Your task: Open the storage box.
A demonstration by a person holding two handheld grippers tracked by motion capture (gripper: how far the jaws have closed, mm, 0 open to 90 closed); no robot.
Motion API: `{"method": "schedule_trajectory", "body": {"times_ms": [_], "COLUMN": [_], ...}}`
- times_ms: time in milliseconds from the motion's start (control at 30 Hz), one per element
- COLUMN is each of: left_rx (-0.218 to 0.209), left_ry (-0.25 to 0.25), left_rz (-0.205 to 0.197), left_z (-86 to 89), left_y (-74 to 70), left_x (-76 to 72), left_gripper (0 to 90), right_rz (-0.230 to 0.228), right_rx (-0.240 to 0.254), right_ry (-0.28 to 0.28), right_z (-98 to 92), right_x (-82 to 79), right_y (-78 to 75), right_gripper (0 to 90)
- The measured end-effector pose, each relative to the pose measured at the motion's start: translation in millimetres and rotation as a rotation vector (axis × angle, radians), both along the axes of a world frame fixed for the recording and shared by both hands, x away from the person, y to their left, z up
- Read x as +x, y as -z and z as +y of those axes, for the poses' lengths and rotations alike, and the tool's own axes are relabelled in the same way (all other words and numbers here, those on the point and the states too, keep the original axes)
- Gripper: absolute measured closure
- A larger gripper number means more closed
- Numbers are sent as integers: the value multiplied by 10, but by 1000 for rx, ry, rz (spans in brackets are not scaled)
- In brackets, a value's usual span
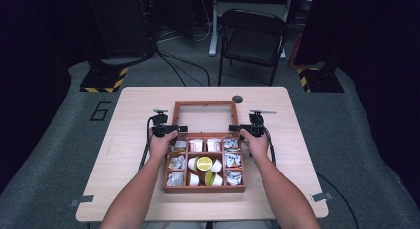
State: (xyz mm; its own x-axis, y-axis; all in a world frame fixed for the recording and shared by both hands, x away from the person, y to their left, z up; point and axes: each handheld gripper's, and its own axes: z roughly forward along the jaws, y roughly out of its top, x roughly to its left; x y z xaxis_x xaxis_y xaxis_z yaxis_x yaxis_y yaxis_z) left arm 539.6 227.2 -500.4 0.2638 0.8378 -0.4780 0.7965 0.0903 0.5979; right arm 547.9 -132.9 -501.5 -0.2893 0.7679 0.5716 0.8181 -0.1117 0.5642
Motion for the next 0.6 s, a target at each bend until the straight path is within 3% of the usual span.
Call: {"method": "schedule_trajectory", "body": {"times_ms": [600], "left_rx": [-15], "left_ry": [-3], "left_rz": [29], "left_z": [17], "left_y": [26], "left_x": [17], "left_gripper": [270], "right_rz": [36], "right_rx": [18], "right_ry": [19], "right_z": [-3], "right_x": [9], "right_y": [22], "right_gripper": [493]}}
